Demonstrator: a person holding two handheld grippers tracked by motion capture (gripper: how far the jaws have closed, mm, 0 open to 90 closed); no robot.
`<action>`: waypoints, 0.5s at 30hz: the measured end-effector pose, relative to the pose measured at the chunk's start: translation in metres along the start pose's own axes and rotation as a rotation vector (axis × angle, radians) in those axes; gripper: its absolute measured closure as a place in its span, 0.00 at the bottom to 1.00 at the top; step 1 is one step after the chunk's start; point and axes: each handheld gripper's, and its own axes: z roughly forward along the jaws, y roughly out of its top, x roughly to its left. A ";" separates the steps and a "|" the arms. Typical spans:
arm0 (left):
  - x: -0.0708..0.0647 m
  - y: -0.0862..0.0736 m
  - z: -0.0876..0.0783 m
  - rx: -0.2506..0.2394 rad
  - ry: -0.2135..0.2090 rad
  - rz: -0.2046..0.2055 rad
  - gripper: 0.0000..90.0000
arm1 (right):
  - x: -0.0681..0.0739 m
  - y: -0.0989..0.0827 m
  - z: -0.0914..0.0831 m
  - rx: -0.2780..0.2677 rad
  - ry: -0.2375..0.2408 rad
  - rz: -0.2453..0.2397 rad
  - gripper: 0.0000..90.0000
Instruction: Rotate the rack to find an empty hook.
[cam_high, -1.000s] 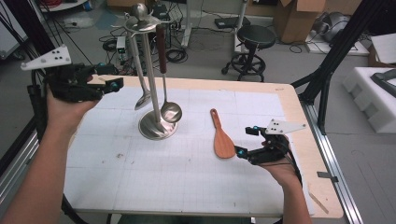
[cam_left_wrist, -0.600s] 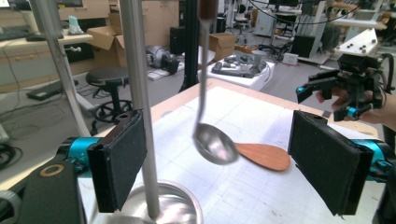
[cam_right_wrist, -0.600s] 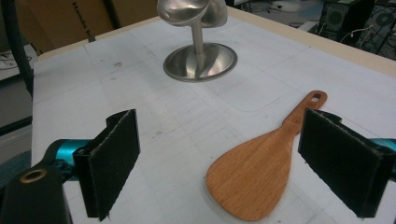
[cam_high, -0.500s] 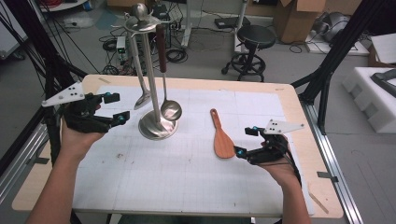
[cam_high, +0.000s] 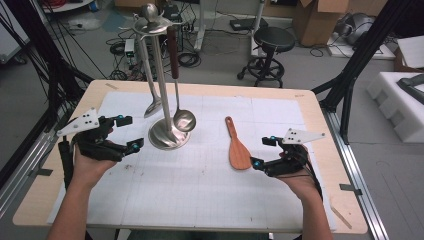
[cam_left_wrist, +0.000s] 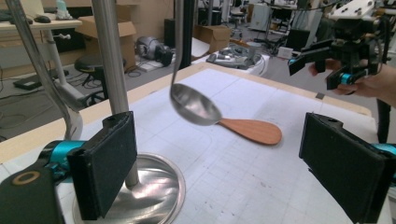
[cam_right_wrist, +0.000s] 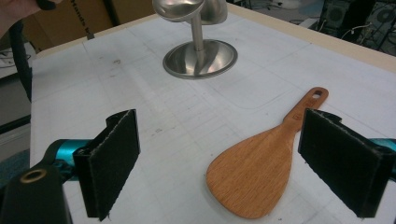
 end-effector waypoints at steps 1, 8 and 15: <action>-0.001 0.000 0.000 -0.004 0.004 0.002 0.12 | 0.000 0.000 0.000 0.000 -0.001 0.001 0.13; 0.000 -0.001 -0.003 -0.017 -0.005 -0.008 0.12 | 0.001 0.000 0.001 0.001 0.000 -0.002 0.13; 0.001 -0.001 -0.002 -0.023 -0.002 -0.015 0.11 | 0.000 -0.002 0.000 0.002 -0.004 0.000 0.13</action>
